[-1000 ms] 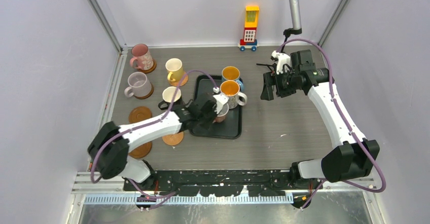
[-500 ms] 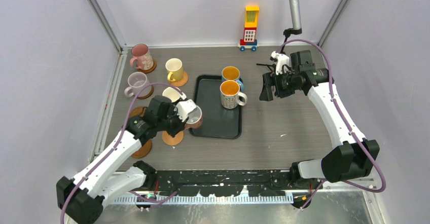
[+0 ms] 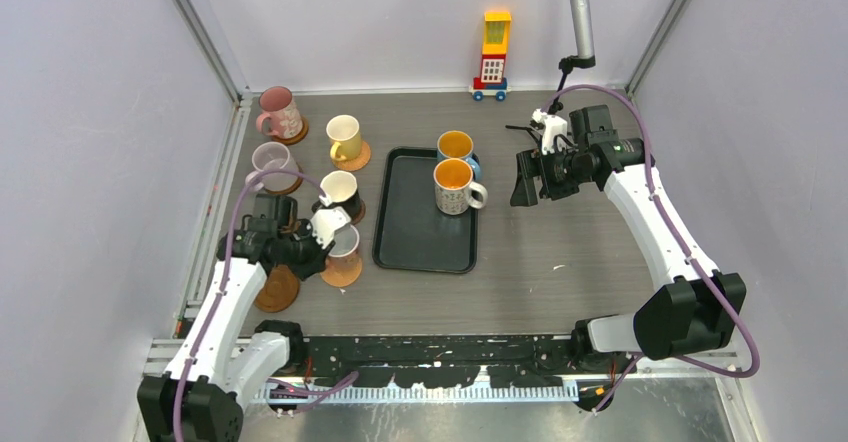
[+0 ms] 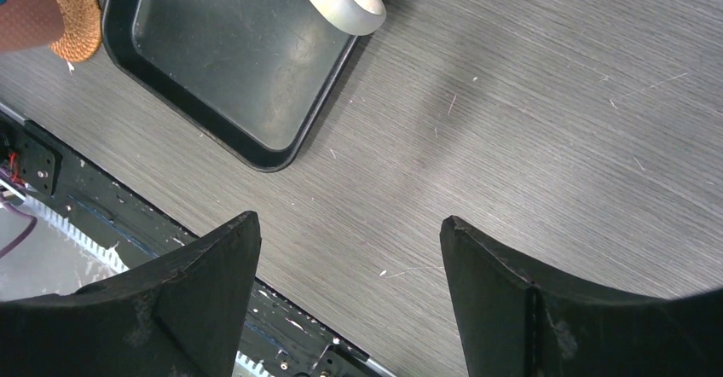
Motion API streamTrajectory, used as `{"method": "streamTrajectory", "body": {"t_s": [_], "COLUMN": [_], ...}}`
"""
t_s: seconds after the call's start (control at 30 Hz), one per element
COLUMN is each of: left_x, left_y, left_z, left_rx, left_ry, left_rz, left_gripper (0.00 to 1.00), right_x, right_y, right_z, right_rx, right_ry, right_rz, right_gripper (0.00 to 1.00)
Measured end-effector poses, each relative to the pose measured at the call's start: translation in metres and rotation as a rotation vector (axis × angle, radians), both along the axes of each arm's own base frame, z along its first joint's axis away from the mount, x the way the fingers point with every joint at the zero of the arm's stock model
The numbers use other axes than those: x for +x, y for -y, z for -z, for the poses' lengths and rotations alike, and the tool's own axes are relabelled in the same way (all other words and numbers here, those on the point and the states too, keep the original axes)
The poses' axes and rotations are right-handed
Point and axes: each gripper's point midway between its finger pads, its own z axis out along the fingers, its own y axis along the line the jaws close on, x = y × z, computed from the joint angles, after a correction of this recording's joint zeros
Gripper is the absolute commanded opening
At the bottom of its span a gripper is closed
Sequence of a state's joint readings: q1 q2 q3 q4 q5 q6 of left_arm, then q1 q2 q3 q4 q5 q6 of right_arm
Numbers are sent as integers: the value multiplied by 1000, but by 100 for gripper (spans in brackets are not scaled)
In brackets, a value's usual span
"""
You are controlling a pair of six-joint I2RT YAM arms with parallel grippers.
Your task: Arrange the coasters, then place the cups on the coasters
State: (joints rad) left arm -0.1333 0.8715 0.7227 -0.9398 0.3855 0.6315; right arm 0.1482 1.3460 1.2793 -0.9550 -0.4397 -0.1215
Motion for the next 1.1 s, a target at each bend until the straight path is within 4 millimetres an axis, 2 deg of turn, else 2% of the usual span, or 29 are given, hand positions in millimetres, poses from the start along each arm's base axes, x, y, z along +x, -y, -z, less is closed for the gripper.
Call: {"method": "streamTrajectory", "body": {"t_s": [0.2,0.47,0.73,1.1], "left_x": [4,-9,5,11], "left_y": [-8,-10,-13,-22], "left_z": [7,29,29,28], "left_rx": [5,15,21,30], "left_ry": [-14,-60,-24,13], "left_rz": [18,36,-5,-35], "left_gripper": [0,0,0,0], "right_x": [0,0,0,0], "right_y": [0,0,0,0], "right_z": [0,0,0,1], "right_rx": [-1,-2,-3,-4], "right_ry": [0,0,1,-1], "right_rz": [-2,-4,-6,-6], "right_gripper": [82,81,82,81]}}
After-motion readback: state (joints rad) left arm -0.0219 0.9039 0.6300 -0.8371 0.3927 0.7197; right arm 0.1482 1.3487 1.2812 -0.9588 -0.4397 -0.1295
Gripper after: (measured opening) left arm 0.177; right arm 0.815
